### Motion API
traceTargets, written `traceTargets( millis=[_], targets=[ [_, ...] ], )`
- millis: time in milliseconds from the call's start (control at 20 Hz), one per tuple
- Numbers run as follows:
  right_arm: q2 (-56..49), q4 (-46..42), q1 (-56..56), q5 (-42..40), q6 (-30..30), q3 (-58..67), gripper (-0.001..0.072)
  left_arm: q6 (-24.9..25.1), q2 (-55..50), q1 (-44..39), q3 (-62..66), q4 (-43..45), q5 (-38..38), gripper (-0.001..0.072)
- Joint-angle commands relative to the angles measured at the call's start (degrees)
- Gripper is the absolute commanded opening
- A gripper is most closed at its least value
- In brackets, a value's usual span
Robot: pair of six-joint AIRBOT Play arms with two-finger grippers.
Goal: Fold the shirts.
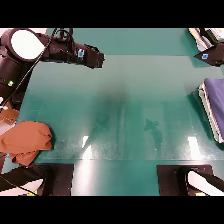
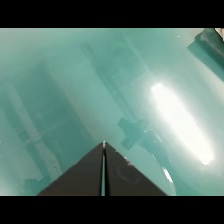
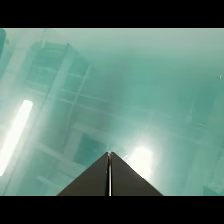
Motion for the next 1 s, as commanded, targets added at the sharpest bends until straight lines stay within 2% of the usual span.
traceTargets(
  millis=[0,700,800,950],
  targets=[
    [-0.02,0.02,0.09,-0.11,-0.02,0.07,0.0016,0.00,-0.02,0.00,0.02,0.02,0.04,0.0031],
    [-0.02,0.07,0.09,2.47,0.00,0.04,0.0016,0.00,0.13,0.17,0.07,0.13,1.64,0.0030],
    [-0.02,0.13,0.11,2.80,0.00,0.04,0.0017,0.00,1.49,2.01,0.07,1.22,-5.09,0.0030],
    [-0.02,0.11,0.09,3.13,-0.02,0.04,0.0016,-0.15,7.45,6.95,-2.05,11.58,-20.00,0.0030]
  ],
)
